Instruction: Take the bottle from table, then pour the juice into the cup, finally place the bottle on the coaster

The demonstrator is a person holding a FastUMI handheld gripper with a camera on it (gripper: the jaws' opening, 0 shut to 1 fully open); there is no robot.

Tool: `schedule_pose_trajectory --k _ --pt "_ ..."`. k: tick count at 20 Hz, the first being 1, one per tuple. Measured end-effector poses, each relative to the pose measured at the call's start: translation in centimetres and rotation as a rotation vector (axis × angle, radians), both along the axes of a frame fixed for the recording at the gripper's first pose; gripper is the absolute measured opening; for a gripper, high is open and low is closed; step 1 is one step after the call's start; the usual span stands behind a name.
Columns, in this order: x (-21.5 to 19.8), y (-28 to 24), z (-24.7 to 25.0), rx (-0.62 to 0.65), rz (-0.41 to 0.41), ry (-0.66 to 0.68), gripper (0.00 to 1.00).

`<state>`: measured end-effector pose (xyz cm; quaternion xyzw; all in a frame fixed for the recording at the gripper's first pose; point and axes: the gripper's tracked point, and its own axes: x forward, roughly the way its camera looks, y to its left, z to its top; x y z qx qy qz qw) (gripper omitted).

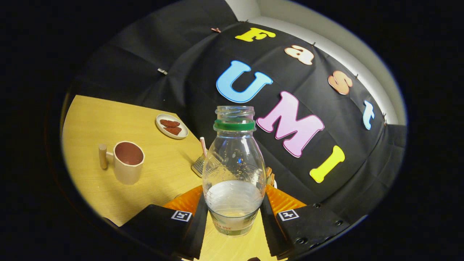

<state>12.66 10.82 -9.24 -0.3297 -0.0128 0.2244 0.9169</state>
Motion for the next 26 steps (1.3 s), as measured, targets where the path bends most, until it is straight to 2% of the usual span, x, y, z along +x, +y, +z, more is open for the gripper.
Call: schedule_pose_trajectory --k 3,13,20,26 --pt "-0.4 2.2 -0.6 -0.096 0.017 -0.027 0.71" --pt "-1.1 8.0 -3.3 -0.271 0.061 -0.072 0.7" --pt "-0.2 10.3 -5.2 -0.414 0.094 -0.132 0.71" --pt "1.3 10.4 -6.5 -0.478 0.081 -0.133 0.7"
